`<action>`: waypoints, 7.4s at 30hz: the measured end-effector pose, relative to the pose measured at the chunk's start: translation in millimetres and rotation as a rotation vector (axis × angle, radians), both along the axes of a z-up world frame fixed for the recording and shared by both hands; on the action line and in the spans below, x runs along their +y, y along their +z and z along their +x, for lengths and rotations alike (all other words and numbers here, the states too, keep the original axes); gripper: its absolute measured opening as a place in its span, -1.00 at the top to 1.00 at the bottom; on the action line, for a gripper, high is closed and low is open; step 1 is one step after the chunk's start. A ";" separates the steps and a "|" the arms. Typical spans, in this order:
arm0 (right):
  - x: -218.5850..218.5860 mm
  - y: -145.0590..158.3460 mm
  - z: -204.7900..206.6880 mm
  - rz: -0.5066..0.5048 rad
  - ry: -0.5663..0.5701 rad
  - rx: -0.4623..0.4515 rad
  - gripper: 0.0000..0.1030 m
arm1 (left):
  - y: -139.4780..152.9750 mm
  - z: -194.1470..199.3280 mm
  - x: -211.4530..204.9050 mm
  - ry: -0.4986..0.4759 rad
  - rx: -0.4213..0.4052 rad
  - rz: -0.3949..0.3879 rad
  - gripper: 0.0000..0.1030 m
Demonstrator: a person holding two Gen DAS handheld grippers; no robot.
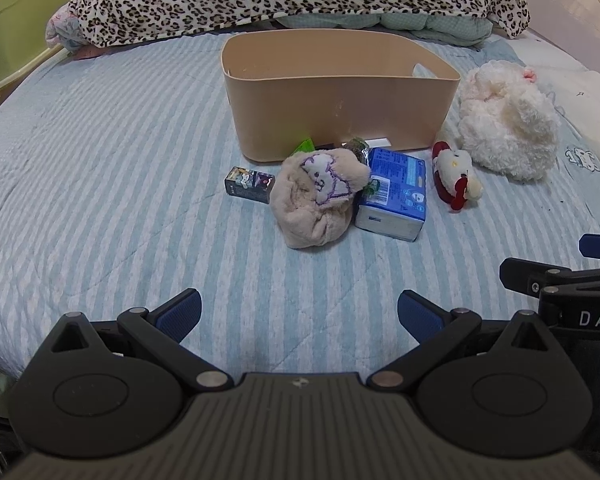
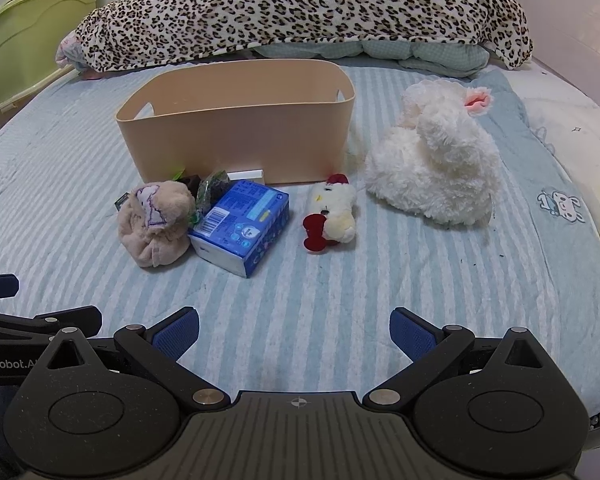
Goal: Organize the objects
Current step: 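Move both tools toward the plush toys in front of the basket, then grasp the pink plush with the left tool while the right tool grasps the Hello Kitty plush, then lift both plushes and carry them over the beige basket, then open both tools to drop the plushes into the basket, then grasp the dark card box with the left tool while the right tool grasps the blue tissue pack, then lift the card box and tissue pack and carry them over the basket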
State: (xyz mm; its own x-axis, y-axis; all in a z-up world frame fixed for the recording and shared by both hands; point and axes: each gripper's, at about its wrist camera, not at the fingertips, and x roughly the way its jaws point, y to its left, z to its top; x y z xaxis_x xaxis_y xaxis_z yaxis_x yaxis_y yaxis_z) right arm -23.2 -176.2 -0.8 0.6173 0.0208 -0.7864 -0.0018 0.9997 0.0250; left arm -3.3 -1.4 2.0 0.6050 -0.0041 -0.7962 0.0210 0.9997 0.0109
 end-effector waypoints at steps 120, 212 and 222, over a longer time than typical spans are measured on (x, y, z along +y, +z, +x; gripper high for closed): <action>-8.6 49.8 180.2 0.143 0.071 -0.239 0.28 | 71.3 187.0 17.3 -0.194 -0.240 -0.086 0.87; 28.4 -67.9 137.9 0.068 0.026 0.091 -0.15 | -79.2 158.5 70.8 -0.259 0.031 -0.090 0.02; 4.8 -53.3 119.4 0.110 0.003 0.037 -0.05 | -60.6 139.7 76.9 -0.263 -0.029 -0.089 0.02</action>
